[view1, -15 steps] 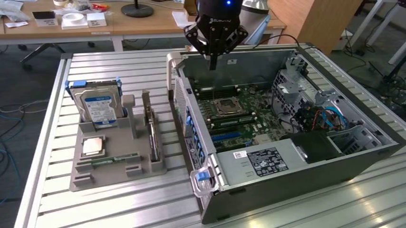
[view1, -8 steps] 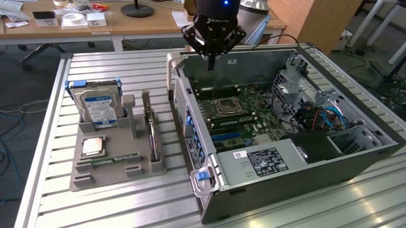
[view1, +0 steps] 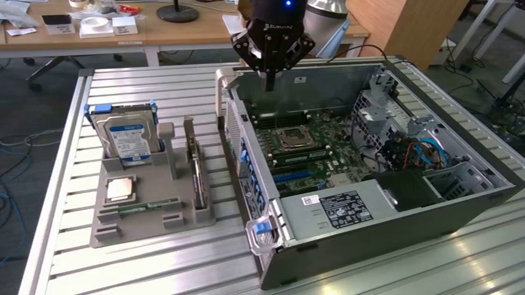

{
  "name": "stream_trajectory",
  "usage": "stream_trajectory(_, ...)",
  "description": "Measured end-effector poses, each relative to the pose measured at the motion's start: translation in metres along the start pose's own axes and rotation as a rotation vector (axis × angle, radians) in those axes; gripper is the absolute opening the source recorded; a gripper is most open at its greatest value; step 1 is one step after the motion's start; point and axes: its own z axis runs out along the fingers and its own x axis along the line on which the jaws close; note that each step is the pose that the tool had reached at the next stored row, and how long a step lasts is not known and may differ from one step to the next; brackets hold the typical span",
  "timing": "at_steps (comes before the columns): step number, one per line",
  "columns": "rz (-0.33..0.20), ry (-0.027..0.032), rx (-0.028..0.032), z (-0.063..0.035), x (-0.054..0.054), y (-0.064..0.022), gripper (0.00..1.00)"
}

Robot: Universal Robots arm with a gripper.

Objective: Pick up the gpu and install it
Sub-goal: 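Reach for the gpu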

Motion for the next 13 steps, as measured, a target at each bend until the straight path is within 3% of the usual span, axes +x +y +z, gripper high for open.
stream_trajectory(13, 0.000, 0.0000, 0.0000, -0.0002, 0.0086, -0.0006, 0.11)
